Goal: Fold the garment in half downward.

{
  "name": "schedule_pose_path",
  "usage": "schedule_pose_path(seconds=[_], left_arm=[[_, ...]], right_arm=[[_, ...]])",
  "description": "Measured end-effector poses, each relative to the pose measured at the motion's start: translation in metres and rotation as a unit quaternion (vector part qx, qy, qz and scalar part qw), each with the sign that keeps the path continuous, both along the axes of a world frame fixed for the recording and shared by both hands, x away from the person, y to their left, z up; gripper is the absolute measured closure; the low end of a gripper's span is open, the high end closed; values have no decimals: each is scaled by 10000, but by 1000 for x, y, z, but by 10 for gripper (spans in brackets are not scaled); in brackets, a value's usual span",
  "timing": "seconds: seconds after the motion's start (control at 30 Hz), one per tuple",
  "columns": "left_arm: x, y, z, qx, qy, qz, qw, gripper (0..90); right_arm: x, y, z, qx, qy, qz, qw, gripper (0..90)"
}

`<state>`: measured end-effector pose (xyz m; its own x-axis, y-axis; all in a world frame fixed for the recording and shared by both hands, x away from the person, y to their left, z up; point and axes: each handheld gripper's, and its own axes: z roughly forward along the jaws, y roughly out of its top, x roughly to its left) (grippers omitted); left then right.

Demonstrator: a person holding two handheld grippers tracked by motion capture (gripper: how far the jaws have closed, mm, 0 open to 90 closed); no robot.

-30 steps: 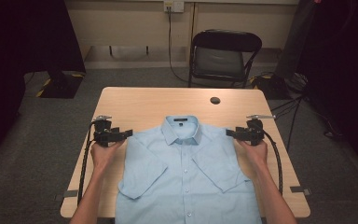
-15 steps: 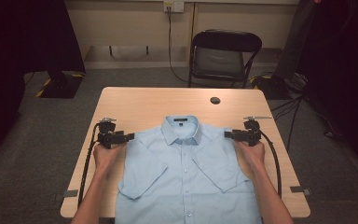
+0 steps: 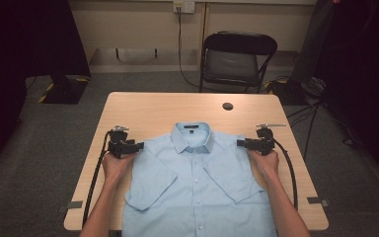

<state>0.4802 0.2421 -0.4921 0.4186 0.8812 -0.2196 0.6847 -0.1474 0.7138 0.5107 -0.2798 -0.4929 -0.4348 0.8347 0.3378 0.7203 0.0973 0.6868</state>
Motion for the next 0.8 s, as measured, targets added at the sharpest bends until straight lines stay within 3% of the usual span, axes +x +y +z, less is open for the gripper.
schedule_pose_path(seconds=[0.17,0.47,0.8], left_arm=[[-5,-8,2,270,-35,-118,9996,604],[-6,5,-5,-253,-5,51,9997,801],[-8,4,-5,-204,-10,129,9997,841]], right_arm=[[-1,1,0,-15,23,-9,10000,631],[-4,6,-1,-67,-83,17,9999,776],[-6,6,1,-15,-194,62,9998,859]])
